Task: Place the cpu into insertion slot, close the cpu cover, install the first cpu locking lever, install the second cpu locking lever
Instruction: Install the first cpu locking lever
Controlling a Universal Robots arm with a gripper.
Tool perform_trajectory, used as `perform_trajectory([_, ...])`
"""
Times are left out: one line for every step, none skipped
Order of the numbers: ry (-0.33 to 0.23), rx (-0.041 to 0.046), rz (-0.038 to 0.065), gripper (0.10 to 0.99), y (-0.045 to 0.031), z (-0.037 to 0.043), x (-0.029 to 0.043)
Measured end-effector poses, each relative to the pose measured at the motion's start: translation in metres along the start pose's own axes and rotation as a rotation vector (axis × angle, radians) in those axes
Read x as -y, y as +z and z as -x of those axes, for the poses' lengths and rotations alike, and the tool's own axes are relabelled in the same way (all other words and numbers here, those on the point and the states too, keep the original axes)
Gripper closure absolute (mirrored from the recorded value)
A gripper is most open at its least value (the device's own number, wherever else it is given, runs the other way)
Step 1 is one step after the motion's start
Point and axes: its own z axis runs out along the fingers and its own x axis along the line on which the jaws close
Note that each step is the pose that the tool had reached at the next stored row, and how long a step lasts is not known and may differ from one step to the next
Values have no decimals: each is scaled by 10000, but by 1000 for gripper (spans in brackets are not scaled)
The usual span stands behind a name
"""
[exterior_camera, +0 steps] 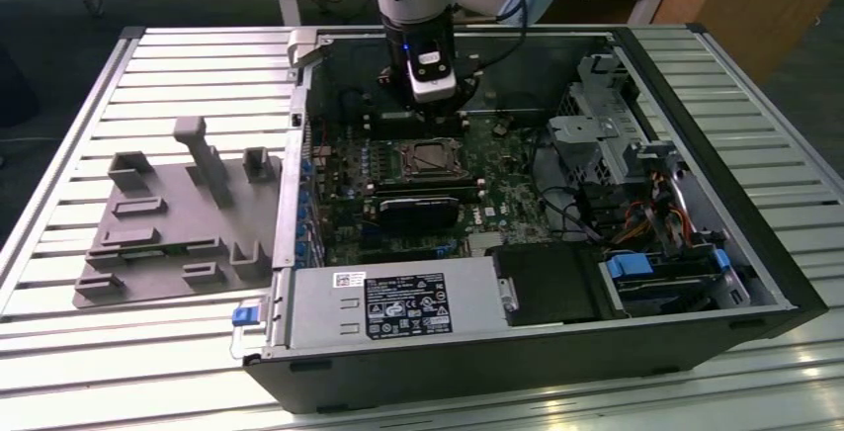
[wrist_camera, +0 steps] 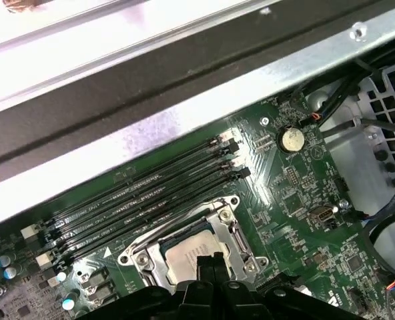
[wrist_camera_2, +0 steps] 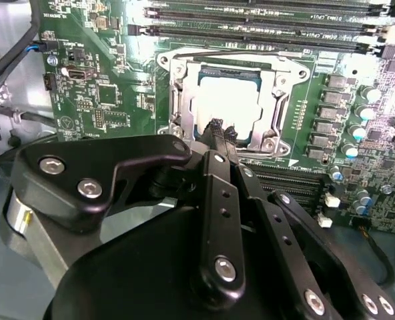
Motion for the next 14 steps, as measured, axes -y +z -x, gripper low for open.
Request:
perform_trajectory([0, 0, 0, 980, 0, 0, 0])
perform_trajectory([0, 0, 0, 980, -1, 0, 0])
perform_trajectory([0, 0, -1, 980, -1, 0, 0])
perform_trajectory([0, -1, -3, 980, -1, 0, 0])
perform_trajectory([-3, -22, -13, 980, -1, 1, 0])
perform_trajectory([-5, -77, -41, 980, 0, 3, -1])
perform_trajectory([-8, -163, -86, 980, 1, 6, -3])
perform_trajectory([-13, -280, -148, 980, 3, 12, -6])
perform_trajectory([-18, -439, -228, 980, 6, 20, -10])
perform_trajectory([-25, -608, -317, 980, 10, 33, -17])
perform_trajectory([-33, -744, -386, 980, 14, 46, -21])
perform_trajectory([-36, -860, -447, 980, 18, 58, -23])
perform_trajectory([-39, -942, -488, 980, 22, 71, -23])
perform_trajectory([-43, -989, -516, 980, 23, 80, -18])
